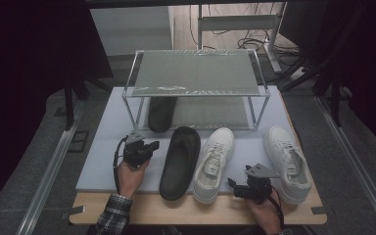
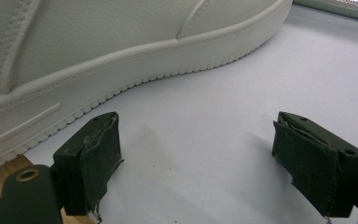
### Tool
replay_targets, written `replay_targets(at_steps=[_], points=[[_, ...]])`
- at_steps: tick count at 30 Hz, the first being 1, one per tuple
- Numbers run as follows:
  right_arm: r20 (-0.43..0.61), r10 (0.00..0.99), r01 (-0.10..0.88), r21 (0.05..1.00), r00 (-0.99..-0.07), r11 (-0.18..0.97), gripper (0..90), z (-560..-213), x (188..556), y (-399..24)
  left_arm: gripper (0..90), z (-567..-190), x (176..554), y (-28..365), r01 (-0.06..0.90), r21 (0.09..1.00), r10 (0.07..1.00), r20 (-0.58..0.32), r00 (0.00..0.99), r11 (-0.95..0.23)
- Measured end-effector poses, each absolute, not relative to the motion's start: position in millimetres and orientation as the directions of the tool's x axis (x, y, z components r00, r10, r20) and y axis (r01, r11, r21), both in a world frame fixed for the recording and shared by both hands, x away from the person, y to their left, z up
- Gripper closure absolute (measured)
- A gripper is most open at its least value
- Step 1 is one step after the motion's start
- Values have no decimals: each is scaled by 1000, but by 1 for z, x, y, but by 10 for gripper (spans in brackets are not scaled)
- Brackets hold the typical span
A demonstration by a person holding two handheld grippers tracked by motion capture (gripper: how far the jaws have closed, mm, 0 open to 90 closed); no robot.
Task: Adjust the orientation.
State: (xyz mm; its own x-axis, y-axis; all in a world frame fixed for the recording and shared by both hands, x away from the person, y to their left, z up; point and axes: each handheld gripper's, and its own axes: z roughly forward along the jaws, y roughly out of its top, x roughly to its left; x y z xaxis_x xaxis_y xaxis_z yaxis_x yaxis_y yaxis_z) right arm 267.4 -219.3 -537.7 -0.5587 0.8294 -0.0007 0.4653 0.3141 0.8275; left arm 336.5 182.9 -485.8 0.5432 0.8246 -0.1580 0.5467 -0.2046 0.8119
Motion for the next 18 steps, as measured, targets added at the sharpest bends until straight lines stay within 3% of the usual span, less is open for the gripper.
replay_targets(at_steps=[18], points=[[0,829,466,827,-559,314,156,-538,267,-219,893,-487,286,158,494,814,738,-125,663,-306]])
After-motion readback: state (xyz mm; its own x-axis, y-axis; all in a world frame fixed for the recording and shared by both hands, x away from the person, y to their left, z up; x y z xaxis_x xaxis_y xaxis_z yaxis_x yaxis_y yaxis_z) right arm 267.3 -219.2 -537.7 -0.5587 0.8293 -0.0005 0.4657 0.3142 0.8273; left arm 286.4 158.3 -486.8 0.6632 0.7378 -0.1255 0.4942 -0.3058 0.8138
